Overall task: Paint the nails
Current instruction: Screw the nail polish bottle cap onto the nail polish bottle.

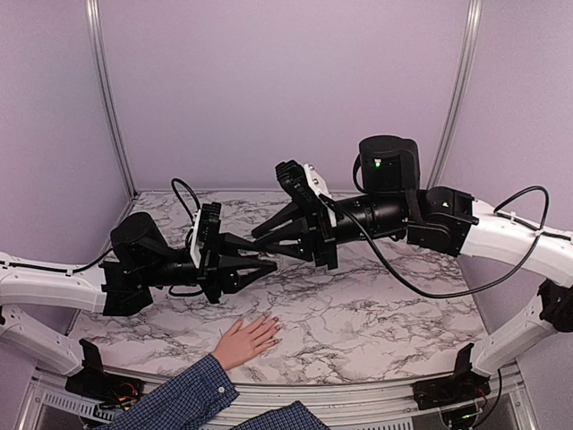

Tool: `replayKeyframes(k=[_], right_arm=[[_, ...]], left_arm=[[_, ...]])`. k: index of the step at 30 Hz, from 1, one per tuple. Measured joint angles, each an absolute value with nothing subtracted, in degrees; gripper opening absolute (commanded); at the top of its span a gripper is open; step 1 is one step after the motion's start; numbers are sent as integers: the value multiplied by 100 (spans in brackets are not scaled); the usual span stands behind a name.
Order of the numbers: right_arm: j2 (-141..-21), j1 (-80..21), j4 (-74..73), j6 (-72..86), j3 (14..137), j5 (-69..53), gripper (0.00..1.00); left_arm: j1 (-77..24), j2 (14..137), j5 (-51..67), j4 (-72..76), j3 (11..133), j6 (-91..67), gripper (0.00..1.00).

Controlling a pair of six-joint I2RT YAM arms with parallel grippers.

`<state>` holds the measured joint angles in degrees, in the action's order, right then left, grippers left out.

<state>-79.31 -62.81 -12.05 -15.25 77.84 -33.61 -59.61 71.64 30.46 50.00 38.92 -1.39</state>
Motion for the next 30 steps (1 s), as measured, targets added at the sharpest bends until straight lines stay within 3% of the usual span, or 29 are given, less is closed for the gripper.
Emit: replayKeyframes(k=[17,30], right_arm=[[-8095,-6178,-429,-655,7575,-1946,0],[-8335,-6093,198,193,7223,-628,0]], left_arm=[[-5964,7157,1343,5085,3741,257,0],[-6007,7876,-82,5680,3745,543,0]])
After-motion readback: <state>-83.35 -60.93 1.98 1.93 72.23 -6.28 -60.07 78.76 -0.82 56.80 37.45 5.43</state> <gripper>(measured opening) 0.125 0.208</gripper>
